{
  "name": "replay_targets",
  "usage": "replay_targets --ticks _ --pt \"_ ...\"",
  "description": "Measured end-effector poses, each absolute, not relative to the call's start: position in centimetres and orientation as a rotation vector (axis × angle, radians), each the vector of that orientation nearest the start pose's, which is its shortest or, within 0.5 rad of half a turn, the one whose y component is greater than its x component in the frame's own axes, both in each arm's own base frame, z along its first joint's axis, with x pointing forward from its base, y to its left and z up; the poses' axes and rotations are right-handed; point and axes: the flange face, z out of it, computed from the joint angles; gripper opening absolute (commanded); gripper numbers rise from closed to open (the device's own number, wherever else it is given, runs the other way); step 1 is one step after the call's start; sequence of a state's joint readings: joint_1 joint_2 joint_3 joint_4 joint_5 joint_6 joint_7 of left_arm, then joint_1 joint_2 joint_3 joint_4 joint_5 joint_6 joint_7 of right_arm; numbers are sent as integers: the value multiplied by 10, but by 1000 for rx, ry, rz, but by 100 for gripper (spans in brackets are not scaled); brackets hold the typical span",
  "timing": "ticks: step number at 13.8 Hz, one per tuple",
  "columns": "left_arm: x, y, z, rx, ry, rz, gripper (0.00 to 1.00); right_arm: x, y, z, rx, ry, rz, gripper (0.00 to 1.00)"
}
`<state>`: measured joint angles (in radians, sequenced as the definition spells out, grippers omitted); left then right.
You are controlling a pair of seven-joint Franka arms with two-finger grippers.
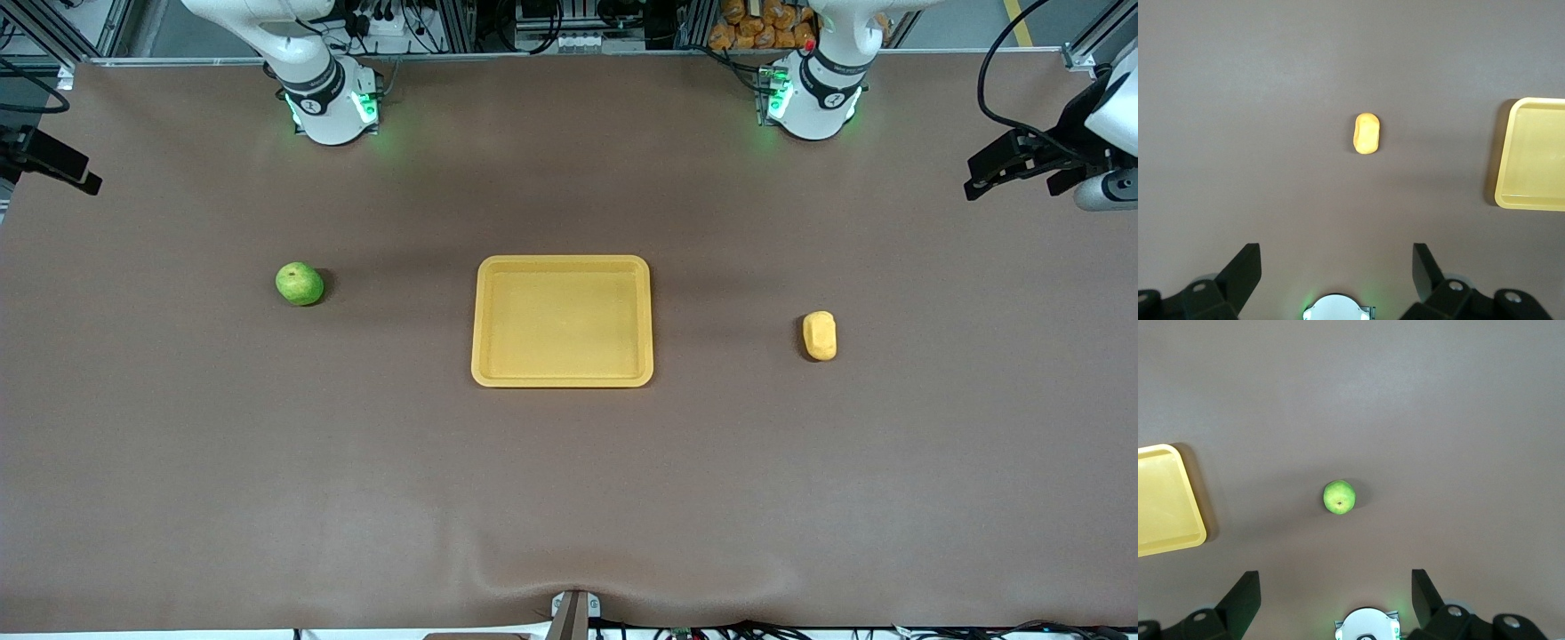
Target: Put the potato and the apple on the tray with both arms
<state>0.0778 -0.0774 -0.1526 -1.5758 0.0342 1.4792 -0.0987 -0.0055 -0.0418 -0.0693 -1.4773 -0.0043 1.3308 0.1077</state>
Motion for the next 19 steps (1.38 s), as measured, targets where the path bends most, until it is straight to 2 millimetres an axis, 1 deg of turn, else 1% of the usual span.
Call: replay_targets --ticks 2,4,6,8,12,14,16,19 --pt "521 -42 650 -3094 -32 22 100 517 -40 665 -3127 288 179 100" --pt "526 -45 636 -3094 -21 6 100 522 -41 658 -3128 291 200 100" --pt "531 -50 614 -3094 -6 0 100 525 -42 652 -3129 293 217 100" --pt "536 -53 587 -3095 8 -14 100 530 -42 644 -3128 294 239 100" --pt "544 -57 515 -3101 30 -85 100 547 -42 614 -3126 293 318 100" --pt "547 -58 479 -3106 38 -136 100 553 -42 603 -3125 293 345 100" --pt "548 -58 441 -3113 44 -195 100 558 -43 592 -3123 293 374 100" --pt "546 -57 387 -3124 50 -256 100 568 -43 571 -3119 293 433 100"
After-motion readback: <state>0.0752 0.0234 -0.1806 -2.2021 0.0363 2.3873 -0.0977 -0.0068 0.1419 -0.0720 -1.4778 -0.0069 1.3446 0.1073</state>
